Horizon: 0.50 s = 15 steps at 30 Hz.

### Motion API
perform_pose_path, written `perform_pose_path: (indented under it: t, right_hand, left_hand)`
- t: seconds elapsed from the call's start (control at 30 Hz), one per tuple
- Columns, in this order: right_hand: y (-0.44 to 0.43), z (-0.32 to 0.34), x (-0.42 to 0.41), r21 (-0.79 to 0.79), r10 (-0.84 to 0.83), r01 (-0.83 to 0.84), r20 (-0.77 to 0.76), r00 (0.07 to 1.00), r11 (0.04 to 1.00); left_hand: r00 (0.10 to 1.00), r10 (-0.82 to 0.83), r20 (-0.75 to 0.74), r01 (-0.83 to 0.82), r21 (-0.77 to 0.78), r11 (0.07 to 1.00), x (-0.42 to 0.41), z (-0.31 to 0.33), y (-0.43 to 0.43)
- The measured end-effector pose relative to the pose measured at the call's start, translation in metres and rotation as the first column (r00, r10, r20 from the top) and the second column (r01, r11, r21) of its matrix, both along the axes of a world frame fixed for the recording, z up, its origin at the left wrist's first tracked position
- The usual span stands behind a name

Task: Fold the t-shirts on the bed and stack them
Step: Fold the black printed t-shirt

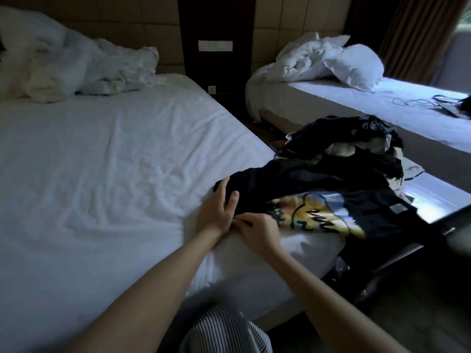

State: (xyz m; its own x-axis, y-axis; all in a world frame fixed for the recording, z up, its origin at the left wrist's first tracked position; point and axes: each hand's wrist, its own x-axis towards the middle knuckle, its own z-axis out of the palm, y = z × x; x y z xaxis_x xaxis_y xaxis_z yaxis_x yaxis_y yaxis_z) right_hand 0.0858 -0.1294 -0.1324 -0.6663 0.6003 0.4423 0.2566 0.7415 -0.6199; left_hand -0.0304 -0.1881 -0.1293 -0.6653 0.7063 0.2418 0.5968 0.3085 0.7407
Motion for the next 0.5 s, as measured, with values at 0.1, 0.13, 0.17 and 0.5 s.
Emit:
perform_pose_path:
  t: [0.1,0.13,0.17,0.5]
  right_hand:
    - [-0.007,0.001,0.0,-0.039,0.058,-0.056,0.048,0.997,0.998]
    - [-0.005,0.002,0.001,-0.07,0.069,-0.064,0.068,0.995,0.995]
    - [-0.003,0.003,0.002,-0.114,0.087,-0.08,0.057,0.995,0.99]
    - [0.035,0.027,0.028,0.033,-0.503,0.514,0.269,0.821,0.857]
  left_hand:
    - [1.0,0.007,0.01,-0.005,-0.106,0.994,-0.006,0.003,-0.001]
    - [0.999,0.031,-0.028,-0.033,-0.095,0.995,-0.008,0.003,-0.002]
    - [0.996,0.06,-0.064,-0.063,-0.051,0.997,-0.01,0.004,-0.004]
    - [0.817,0.544,-0.193,-0.565,-0.076,0.822,-0.077,0.021,-0.103]
